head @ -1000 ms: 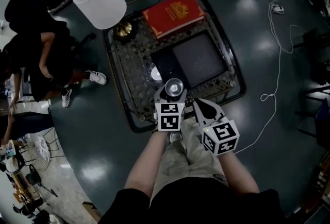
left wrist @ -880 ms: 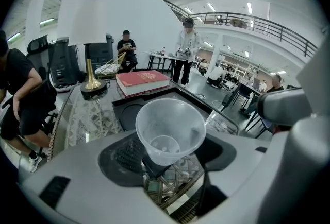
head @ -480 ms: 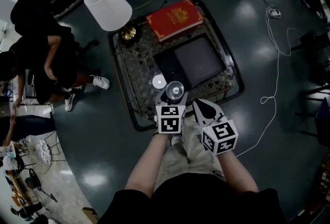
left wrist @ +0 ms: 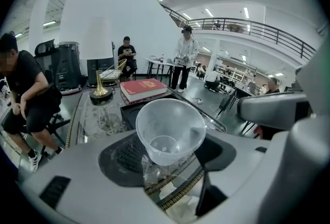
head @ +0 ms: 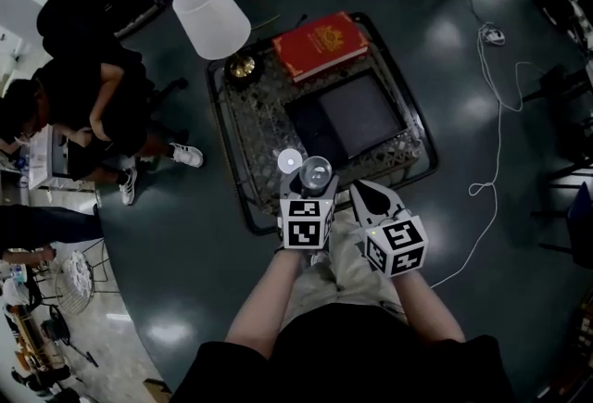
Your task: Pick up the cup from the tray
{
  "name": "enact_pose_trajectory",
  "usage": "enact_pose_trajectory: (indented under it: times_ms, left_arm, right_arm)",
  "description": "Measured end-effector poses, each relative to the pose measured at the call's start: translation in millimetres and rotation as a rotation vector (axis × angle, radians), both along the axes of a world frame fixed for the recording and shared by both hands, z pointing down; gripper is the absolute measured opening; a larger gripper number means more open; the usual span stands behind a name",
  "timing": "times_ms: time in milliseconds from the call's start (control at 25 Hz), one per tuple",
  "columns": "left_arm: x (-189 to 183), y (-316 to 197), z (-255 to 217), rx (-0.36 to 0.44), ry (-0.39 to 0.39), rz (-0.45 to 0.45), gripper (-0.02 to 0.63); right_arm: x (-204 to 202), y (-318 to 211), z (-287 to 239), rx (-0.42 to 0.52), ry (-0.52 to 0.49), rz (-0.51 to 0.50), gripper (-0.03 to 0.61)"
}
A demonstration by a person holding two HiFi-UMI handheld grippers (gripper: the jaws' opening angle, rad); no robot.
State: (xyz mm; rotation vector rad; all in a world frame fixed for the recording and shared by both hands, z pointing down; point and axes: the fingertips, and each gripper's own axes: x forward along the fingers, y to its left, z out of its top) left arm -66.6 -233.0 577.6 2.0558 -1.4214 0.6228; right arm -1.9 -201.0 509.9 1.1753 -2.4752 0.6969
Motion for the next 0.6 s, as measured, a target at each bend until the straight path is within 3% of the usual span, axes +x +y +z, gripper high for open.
enact_pose_trajectory:
  times_ms: [600]
  left_arm:
    - [-12,47,-57,0.059,0.063,-0.015,0.291]
  right_arm:
    - [-10,28,-13,0.039,0.012,-0.037,0.011]
